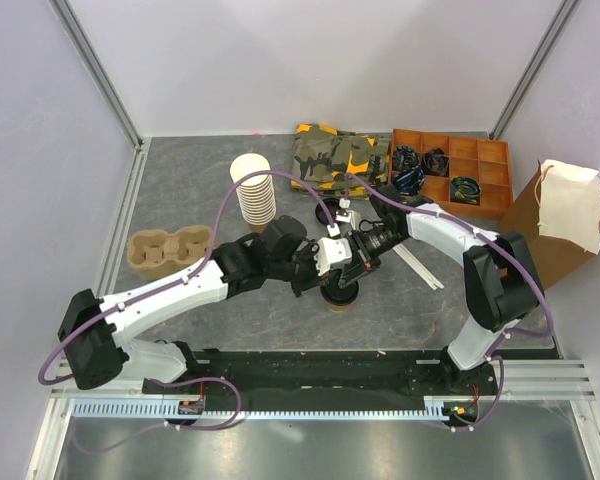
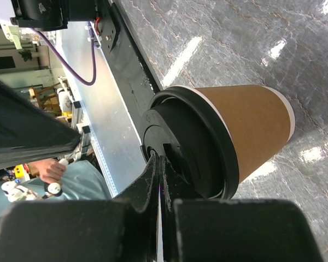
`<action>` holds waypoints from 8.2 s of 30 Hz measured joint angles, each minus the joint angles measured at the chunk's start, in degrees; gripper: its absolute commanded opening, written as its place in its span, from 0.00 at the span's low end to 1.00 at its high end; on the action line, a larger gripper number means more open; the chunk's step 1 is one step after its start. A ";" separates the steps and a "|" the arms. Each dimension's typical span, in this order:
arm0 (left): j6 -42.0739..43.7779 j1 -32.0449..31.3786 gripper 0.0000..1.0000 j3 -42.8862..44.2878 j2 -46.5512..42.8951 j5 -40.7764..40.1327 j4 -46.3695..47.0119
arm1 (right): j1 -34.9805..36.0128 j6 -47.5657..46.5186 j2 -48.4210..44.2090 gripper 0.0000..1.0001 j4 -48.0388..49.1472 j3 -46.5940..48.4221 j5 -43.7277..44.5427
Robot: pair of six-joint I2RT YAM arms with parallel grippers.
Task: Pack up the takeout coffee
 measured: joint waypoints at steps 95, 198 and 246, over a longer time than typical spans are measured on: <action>2.43 -1.07 0.45 4.33 7.48 -0.74 -3.08 | -2.40 -2.45 3.58 0.07 -1.73 0.26 -5.46; -10.25 1.46 0.18 -15.15 8.37 2.47 36.44 | 3.56 7.34 -19.78 0.15 1.49 0.04 24.35; -8.96 1.70 0.29 -7.28 1.20 1.18 16.98 | 1.77 13.90 -11.54 0.11 11.19 -5.42 17.81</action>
